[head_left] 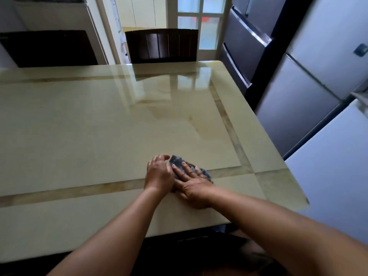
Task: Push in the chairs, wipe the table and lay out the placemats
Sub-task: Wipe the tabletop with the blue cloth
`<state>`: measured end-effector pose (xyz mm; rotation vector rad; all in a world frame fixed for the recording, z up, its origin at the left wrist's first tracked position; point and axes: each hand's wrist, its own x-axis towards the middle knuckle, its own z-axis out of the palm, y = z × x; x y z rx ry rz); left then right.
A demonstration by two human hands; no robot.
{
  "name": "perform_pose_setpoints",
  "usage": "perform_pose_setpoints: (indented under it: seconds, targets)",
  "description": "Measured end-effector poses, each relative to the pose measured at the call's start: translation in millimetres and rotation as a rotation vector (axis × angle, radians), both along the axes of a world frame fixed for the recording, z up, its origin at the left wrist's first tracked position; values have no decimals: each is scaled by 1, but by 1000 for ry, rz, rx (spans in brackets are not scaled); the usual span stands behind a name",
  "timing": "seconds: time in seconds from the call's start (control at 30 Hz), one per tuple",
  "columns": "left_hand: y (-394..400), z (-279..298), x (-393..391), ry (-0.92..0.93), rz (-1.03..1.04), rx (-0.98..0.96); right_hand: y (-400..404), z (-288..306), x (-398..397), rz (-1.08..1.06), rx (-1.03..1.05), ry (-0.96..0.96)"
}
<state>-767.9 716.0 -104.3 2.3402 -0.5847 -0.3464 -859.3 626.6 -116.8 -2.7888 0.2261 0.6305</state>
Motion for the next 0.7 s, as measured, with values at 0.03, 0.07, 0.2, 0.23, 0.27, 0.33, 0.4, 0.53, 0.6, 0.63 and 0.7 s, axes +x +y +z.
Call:
perform_pose_setpoints:
  seconds: [0.03, 0.07, 0.2, 0.23, 0.27, 0.33, 0.4, 0.53, 0.6, 0.63, 0.7]
  targets:
    - [-10, 2, -4, -10, -5, -10, -12, 0, -8, 51, -4, -18]
    - [-18, 1, -8, -17, -6, -18, -27, 0, -16, 70, -12, -32]
    - [-52, -6, -23, -29, 55, -11, -123, -10, -58, -103, -80, -76]
    - [-59, -7, -26, -19, 84, -6, -149, -11, -69, -180, -104, -77]
    - [-68, -7, -29, -12, 118, -3, -173, -13, -77, -240, -131, -78]
    - [-88, -7, -36, -13, 207, 6, -214, -15, -84, -313, -136, -72]
    - [-103, -7, -42, 3, 290, 27, -228, -19, -81, -337, -115, -61]
    - [-122, -12, -51, 18, 334, 86, -220, -16, -82, -267, -38, -101]
    - [-125, -17, -52, 14, 350, 106, -207, -10, -97, -96, 10, -175]
    - [-127, -20, -53, 4, 356, 108, -198, -10, -109, -8, 21, -237]
    - [-127, -28, -54, -21, 362, 97, -181, -19, -137, 95, 30, -428]
